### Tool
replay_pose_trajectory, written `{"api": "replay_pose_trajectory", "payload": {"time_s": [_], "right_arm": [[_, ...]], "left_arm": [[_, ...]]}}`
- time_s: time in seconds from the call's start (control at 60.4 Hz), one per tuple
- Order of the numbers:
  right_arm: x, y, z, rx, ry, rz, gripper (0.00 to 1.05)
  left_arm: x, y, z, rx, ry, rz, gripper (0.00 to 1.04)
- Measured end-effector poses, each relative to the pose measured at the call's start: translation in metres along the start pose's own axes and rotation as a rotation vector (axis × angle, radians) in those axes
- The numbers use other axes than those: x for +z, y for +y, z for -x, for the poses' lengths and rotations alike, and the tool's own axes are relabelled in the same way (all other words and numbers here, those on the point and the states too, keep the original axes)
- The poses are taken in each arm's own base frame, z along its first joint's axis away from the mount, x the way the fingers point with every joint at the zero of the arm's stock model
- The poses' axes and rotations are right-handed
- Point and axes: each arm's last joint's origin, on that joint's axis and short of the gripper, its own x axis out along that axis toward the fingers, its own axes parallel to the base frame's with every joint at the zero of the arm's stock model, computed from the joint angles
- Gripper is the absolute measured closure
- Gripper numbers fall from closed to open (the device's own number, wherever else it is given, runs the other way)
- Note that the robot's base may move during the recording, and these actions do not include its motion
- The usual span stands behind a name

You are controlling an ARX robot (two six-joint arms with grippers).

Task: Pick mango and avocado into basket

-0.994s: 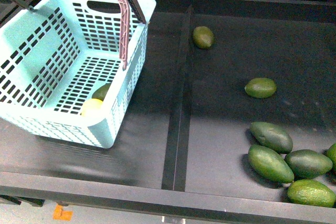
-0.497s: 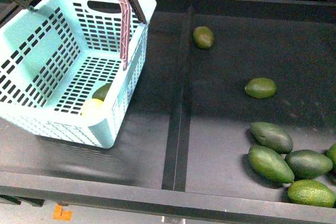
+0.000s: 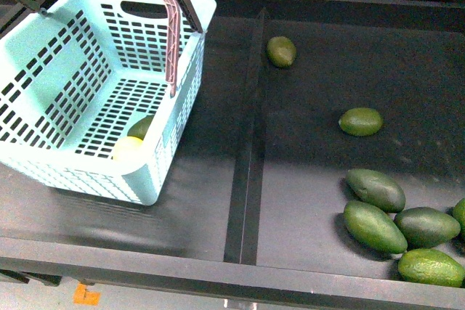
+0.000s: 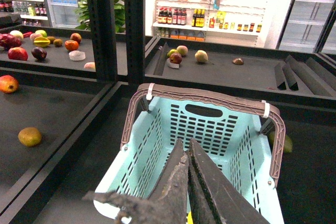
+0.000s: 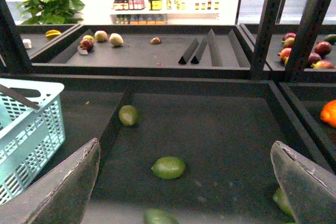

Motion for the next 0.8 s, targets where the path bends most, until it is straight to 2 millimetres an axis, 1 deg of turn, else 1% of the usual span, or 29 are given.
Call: {"api": "replay_pose_trajectory", "payload": {"time_s": [0.298, 0.381, 0.431, 0.795], "right_arm": [[0.000, 0.000, 0.000, 0.000, 0.000, 0.000, 0.09], [0.000, 0.000, 0.000, 0.000, 0.000, 0.000, 0.09], [0.000, 0.000, 0.000, 0.000, 0.000, 0.000, 0.09], [0.000, 0.000, 0.000, 0.000, 0.000, 0.000, 0.09]], "left_arm": [[0.000, 0.000, 0.006, 0.000, 0.000, 0.000, 1.03], [-0.005, 0.000, 0.013, 0.000, 0.033, 0.000, 1.03], [-0.003, 0.000, 0.017, 0.000, 0.006, 0.000, 1.03], [-0.003, 0.000, 0.017, 0.000, 0.005, 0.000, 1.03]]}}
